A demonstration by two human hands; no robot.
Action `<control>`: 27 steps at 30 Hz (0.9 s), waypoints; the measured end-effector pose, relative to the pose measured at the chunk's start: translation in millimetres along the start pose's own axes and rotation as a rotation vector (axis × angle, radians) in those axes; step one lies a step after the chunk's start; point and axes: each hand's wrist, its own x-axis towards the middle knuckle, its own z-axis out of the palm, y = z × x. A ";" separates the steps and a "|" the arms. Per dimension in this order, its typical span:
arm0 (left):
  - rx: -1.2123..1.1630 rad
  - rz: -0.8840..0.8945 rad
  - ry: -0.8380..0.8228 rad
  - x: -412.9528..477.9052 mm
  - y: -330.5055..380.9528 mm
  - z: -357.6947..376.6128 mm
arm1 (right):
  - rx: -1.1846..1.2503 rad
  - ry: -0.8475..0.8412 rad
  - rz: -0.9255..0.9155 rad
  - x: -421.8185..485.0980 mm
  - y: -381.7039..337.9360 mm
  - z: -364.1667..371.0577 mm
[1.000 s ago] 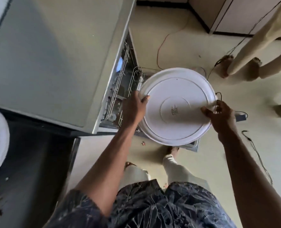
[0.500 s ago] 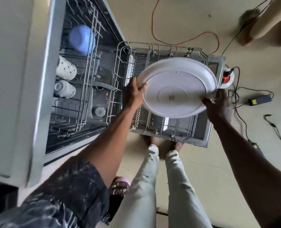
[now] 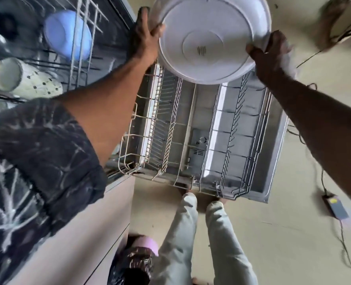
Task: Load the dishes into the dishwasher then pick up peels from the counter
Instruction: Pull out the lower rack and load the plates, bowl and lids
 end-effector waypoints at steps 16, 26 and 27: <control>0.026 -0.046 -0.026 29.8 -46.8 38.3 | -0.199 -0.047 0.006 15.7 5.4 40.2; 0.073 -0.038 -0.138 27.9 -62.2 68.3 | -0.308 -0.155 0.093 15.9 23.3 53.5; 0.079 -0.025 -0.135 27.5 -62.1 69.7 | -0.310 -0.156 0.098 15.8 23.8 54.9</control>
